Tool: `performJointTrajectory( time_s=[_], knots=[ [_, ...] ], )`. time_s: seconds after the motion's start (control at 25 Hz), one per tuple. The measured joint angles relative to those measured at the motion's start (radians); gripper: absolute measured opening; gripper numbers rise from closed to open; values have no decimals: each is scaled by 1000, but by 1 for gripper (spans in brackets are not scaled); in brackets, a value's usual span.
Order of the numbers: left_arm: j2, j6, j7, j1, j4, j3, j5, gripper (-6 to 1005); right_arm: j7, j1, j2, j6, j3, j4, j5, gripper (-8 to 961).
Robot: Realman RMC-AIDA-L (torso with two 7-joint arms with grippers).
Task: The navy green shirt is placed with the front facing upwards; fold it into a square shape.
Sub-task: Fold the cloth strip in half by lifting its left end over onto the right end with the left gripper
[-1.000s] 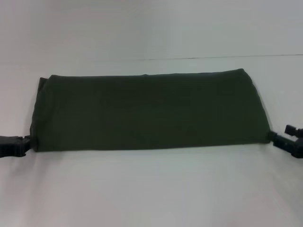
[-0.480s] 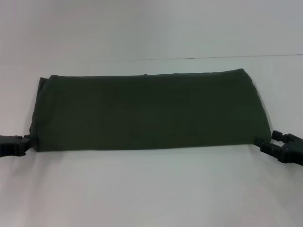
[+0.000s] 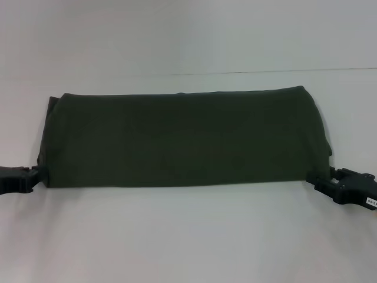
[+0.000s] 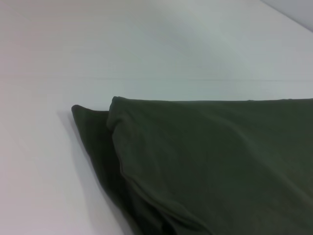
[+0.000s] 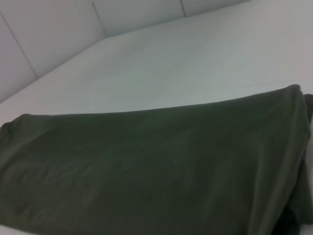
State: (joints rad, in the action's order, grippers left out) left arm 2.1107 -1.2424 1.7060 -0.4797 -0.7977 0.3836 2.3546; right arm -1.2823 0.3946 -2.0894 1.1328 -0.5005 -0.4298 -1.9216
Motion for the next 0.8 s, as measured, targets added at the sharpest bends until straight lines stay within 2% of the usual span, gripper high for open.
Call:
performJointTrajectory(
  time_s=[0.2, 0.28, 0.52, 0.72, 0.8],
  knots=[
    [0, 0, -7, 2, -2, 0, -5, 11, -4, 0, 0, -1, -4, -5, -1, 650],
    [0, 0, -8, 2, -2, 0, -5, 11, -7, 1, 1, -1, -4, -5, -1, 414],
    [0, -23, -46, 1, -1, 0, -5, 12, -9, 2, 4, -1, 2, -7, -1, 171],
    [0, -86, -89, 3, -11, -6, -5, 13, -6, -6, 6, 5, 2, -9, -1, 32],
    [0, -115, -107, 9, -23, -11, -6, 13, 0, -14, 6, 20, -2, -15, -1, 32]
  ],
)
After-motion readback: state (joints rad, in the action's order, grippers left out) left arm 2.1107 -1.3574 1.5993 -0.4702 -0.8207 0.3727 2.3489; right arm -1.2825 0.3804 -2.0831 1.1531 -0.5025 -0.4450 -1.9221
